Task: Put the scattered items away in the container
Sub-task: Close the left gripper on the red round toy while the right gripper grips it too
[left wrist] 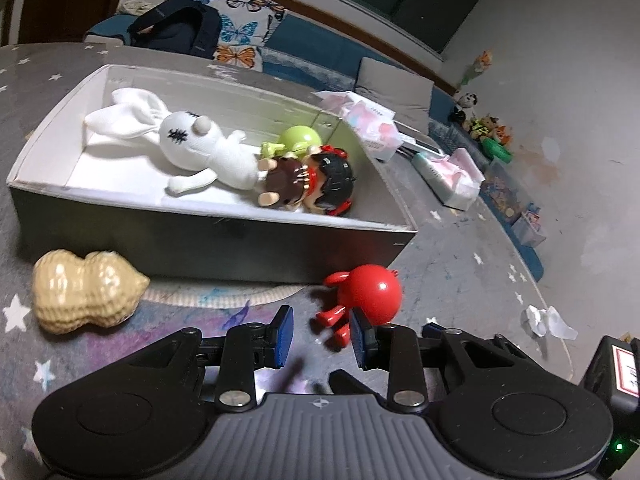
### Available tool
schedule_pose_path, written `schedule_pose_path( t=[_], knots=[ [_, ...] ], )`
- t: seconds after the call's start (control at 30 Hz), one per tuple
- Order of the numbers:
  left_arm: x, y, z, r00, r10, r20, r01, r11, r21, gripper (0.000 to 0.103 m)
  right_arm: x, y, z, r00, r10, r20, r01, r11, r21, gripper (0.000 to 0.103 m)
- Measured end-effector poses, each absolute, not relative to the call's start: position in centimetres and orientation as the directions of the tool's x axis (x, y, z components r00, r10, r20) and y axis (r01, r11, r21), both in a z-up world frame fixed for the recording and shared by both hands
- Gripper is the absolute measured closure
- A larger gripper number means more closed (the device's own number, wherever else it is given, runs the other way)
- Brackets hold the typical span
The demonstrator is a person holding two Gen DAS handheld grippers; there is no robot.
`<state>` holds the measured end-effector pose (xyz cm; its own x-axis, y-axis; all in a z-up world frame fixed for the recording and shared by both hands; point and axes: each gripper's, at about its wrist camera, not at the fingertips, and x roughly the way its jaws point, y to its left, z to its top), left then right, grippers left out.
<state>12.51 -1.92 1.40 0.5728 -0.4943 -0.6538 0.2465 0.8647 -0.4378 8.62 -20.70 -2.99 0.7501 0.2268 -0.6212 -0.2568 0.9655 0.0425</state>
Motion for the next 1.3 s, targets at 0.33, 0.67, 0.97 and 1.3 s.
schedule_pose_path(
  t=[0.33,0.67,0.97,1.3],
  knots=[
    [14.0,-3.3,2.0,0.549,-0.529,-0.647,0.301,0.847,-0.437,0.071,10.5,-21.3,-2.4,0.743,0.275,-0.61,-0.262,0.958,0.113,0.012],
    [15.3,-3.9,1.4,0.523,-0.539,-0.66,0.3,0.842,-0.449,0.071,11.8,-21.8,-2.3,0.739,0.308,-0.599,-0.264,0.951,0.162,0.029],
    [16.1,-4.2,1.1,0.509,-0.549,-0.663,0.303,0.835,-0.459,0.071,12.2,-21.7,-2.5,0.733,0.319,-0.6,-0.266,0.947,0.177,0.045],
    [15.8,-4.4,0.9,0.488,-0.574,-0.658,0.306,0.818,-0.486,0.071,11.7,-21.6,-2.2,0.737,0.315,-0.598,-0.27,0.948,0.167,0.054]
  ],
)
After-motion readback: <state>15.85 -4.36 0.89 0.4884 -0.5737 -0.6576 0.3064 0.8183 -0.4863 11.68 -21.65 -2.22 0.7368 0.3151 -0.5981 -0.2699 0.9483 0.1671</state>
